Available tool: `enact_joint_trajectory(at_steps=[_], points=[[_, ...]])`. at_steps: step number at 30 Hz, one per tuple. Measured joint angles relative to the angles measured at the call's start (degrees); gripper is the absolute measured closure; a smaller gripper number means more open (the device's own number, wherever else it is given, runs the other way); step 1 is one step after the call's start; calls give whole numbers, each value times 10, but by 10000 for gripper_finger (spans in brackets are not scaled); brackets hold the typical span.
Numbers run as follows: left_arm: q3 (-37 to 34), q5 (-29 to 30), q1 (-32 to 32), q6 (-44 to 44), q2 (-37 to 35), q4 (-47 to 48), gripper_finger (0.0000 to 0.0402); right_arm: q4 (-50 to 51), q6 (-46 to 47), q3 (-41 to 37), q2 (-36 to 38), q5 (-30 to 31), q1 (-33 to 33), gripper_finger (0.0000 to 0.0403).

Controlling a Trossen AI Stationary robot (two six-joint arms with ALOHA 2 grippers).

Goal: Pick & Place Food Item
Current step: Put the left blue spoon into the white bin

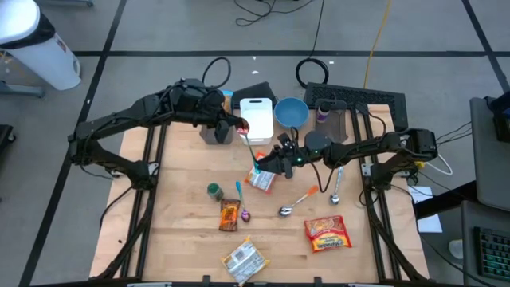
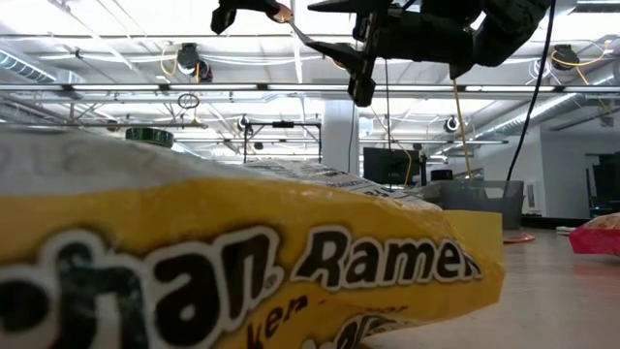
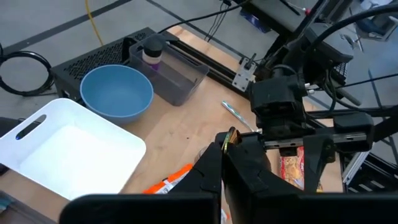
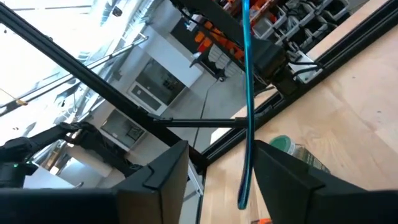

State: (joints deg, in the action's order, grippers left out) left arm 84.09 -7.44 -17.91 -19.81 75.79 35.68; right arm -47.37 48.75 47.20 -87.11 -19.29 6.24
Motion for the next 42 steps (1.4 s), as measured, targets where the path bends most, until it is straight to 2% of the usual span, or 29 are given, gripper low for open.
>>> enact_joint_trajectory(at_steps=[10,18,35,42], points=[[0,0,0,-1,0,-22,395,28,-4,0,0,2,0,309],[0,-1,0,-2,0,-28,396,28,-13,0,0,2,0,393],[0,-13,0,6,-1,-31,378,25,-32,-1,0,1,0,400],[0,-13,0,6,-1,-41,308,15,-36,-1,0,12,0,402]])
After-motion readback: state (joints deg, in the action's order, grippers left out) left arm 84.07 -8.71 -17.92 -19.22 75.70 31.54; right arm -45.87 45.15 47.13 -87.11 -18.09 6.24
